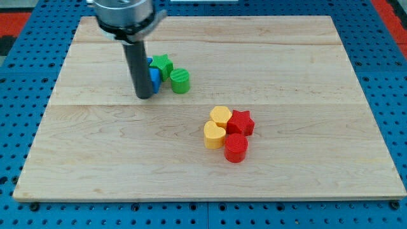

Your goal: Slide blue cube towards top left

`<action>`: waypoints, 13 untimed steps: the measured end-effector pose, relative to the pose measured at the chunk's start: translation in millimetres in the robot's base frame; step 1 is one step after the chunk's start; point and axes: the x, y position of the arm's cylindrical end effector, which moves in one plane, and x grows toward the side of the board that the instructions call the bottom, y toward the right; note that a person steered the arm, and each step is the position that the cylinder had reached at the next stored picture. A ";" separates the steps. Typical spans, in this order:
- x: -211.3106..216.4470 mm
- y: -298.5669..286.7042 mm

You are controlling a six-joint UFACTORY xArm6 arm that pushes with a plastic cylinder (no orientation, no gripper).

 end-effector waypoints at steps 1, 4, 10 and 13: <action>-30.5 20.0; -3.4 -11.0; -56.6 -71.8; -53.8 99.5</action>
